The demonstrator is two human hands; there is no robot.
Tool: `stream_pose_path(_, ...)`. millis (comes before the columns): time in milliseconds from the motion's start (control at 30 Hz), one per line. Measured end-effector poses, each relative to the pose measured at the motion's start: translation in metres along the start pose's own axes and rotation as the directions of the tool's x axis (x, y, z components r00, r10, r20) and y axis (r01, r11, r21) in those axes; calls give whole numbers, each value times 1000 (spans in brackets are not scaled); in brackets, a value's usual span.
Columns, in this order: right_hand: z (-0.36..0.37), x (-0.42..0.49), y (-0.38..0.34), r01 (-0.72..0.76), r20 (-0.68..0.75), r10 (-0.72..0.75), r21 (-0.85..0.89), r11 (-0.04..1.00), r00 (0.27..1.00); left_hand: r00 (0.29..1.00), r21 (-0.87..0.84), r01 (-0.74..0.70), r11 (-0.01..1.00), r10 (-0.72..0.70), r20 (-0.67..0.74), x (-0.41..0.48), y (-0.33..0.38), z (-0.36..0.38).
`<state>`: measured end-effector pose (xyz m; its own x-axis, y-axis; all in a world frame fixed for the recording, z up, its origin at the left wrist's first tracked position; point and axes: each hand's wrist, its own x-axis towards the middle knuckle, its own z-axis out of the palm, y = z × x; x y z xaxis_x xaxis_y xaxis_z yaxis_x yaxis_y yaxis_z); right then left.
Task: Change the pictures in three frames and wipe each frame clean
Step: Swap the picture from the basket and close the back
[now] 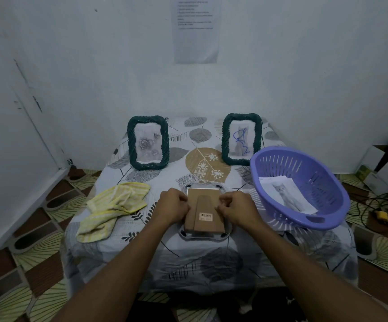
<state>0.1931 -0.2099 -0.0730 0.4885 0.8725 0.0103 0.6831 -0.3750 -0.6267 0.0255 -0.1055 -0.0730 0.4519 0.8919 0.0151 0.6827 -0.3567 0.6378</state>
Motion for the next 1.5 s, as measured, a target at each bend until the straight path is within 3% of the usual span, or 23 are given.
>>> stream_pose_path(100,5,-3,3,69,-27,-72,-110,992,997,998,106,-54,993,55,-2,0,-1,5)
stream_pose_path(267,7,-3,6,140,-60,-149,-137,981,987,989,183,-134,974,143,-35,4,-11,9)
stream_pose_path(400,12,0,11,164,-69,-176,-147,975,982,967,140,-248,959,253,-25,6,-26,14)
stream_pose_path(600,20,0,18,180,-174,-192,-84,980,966,925,50,-340,939,344,-159,2,-44,26)
stream_pose_path(833,20,0,16,177,-168,-192,-100,979,967,912,101,-363,926,375,-164,6,-44,27)
stream_pose_path(1000,14,15,19,198,-121,-212,-118,973,970,936,78,-340,937,346,-71,23,-37,20)
stream_pose_path(1167,14,38,24,210,-165,-213,-33,977,963,947,12,-297,955,296,-124,43,-32,21)
stream_pose_path(1333,25,47,30,202,-143,-216,-101,974,966,963,95,-243,965,251,-93,52,-37,32)
stream_pose_path(1500,29,50,35,211,-177,-223,-84,974,959,961,61,-258,964,262,-87,56,-40,32)
